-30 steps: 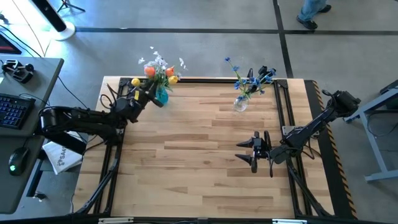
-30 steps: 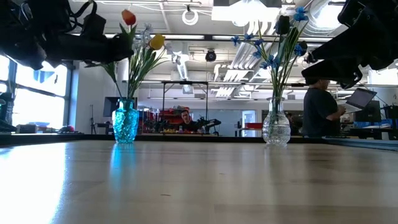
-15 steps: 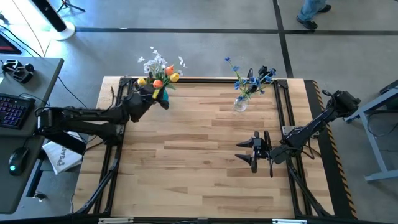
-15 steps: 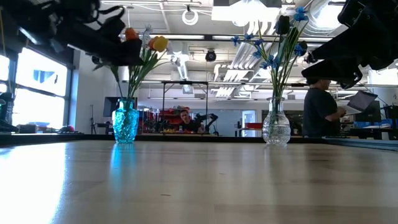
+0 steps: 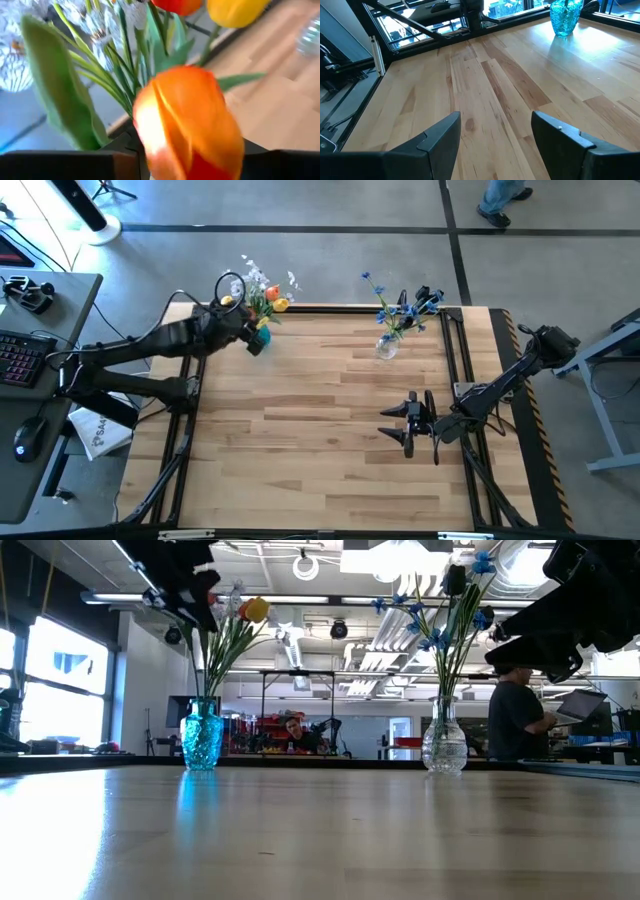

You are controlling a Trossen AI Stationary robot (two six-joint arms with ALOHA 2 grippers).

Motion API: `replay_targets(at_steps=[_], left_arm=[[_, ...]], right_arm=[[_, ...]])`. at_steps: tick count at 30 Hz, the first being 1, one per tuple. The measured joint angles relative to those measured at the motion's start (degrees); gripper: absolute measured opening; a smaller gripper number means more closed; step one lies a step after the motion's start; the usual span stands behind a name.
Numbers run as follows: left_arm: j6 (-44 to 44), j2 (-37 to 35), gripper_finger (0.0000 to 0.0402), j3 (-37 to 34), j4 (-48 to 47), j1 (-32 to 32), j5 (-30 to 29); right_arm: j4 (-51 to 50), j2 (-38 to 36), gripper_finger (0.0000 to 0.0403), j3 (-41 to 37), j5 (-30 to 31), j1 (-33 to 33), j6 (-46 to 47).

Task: Sort flowers into vase by color
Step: Put the orange flower into the blue vase, then return to Home Position

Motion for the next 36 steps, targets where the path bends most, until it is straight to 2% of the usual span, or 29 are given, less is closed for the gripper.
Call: replay_targets(at_steps=[7, 14, 19, 22, 31, 36], left_arm=[[-8.0, 0.0, 0.0118, 9.7, -19.9, 0.0, 10.5], [-15.5, 0.0, 0.0118, 14.0, -33.3, 0.0, 13.8], [-17.6, 0.0, 0.0118, 14.2, -33.6, 0.0, 11.3], [-18.1, 0.0, 0.0118, 14.2, -33.7, 0.0, 11.9], [-25.1, 0.0, 0.0117, 14.2, -42.3, -0.3, 24.0], [-27.3, -0.1, 0.0117, 14.3, -44.6, -2.7, 24.9]], right_arm=[[0.0, 0.0, 0.024, 0.0, 0.0, 0.0, 0.0], [0.0, 0.0, 0.024, 0.0, 0.0, 0.0, 0.0], [0.0, 0.0, 0.024, 0.0, 0.0, 0.0, 0.0], [0.0, 0.0, 0.024, 0.0, 0.0, 0.0, 0.0], [0.0, 0.0, 0.024, 0.0, 0.0, 0.0, 0.0], [0.0, 0.0, 0.024, 0.0, 0.0, 0.0, 0.0]])
